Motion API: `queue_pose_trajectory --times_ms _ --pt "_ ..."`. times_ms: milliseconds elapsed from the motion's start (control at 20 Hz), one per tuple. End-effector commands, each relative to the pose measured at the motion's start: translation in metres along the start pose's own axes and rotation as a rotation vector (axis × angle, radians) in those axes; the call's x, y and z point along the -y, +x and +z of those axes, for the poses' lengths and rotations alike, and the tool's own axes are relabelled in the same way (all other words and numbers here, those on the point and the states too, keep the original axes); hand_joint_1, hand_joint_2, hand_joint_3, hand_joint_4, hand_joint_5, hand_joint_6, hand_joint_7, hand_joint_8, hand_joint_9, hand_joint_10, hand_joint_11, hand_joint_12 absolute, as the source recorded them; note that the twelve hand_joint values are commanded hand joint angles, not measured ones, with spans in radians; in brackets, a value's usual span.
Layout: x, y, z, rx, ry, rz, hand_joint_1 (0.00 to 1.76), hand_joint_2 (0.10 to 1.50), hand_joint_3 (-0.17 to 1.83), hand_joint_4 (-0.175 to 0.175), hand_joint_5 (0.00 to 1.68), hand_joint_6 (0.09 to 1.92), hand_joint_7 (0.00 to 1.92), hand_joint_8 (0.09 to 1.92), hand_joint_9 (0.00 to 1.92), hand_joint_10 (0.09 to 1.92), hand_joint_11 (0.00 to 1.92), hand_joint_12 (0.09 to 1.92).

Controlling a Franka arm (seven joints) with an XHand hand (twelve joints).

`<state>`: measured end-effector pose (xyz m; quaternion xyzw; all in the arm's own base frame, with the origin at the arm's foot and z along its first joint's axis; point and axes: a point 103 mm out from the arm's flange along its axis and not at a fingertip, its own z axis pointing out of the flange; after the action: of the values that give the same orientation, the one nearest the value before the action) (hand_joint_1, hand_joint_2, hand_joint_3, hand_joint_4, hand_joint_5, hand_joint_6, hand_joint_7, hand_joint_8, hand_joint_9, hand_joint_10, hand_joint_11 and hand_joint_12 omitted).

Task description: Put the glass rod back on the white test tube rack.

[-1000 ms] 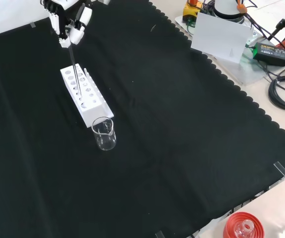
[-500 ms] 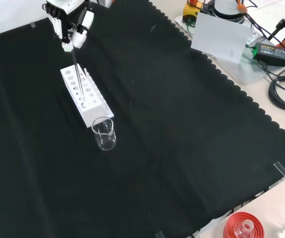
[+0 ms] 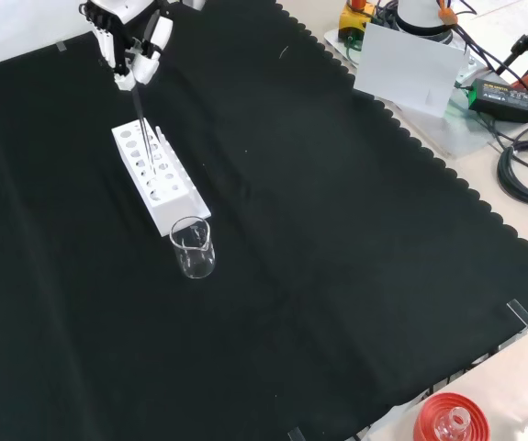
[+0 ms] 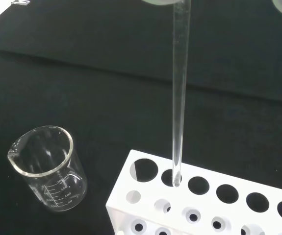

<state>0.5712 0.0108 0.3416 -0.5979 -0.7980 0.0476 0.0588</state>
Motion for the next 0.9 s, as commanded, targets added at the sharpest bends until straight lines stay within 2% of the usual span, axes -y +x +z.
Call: queue_pose_trajectory --times_ms 50,100,200,350,450,500,700,800,900 --pt "-0.007 0.014 -0.014 -0.01 -0.026 -0.015 1.32 1.05 -0.17 -0.175 1.3 0.31 1.42 0.5 1.83 0.31 1.69 0.53" --pt "-0.009 0.014 -0.013 -0.013 -0.03 -0.024 1.32 1.05 -0.17 -0.175 1.3 0.31 1.42 0.5 1.83 0.31 1.69 0.53" --pt "-0.006 0.009 -0.008 -0.004 -0.014 -0.006 1.32 1.05 -0.17 -0.175 1.3 0.31 1.42 0.5 1.83 0.31 1.69 0.53" --pt "-0.005 0.008 -0.008 -0.017 -0.024 -0.018 1.32 1.05 -0.17 -0.175 1.3 0.31 1.42 0.5 1.83 0.31 1.69 0.53" --pt "-0.007 0.018 -0.015 0.01 -0.007 0.001 1.32 1.05 -0.17 -0.175 1.3 0.31 1.42 0.5 1.83 0.31 1.69 0.53" --pt "-0.009 0.015 -0.012 -0.008 -0.023 -0.001 1.32 1.05 -0.17 -0.175 1.3 0.31 1.42 0.5 1.83 0.31 1.69 0.53" --pt "-0.007 0.01 -0.007 -0.037 -0.018 -0.019 1.32 1.05 -0.17 -0.175 1.3 0.31 1.42 0.5 1.83 0.31 1.69 0.53" --pt "-0.012 0.011 -0.004 -0.019 -0.018 -0.013 1.32 1.05 -0.17 -0.175 1.3 0.31 1.42 0.5 1.83 0.31 1.69 0.53" --pt "-0.011 0.008 -0.003 -0.034 -0.018 -0.013 1.32 1.05 -0.17 -0.175 1.3 0.3 1.42 0.5 1.83 0.31 1.69 0.53"
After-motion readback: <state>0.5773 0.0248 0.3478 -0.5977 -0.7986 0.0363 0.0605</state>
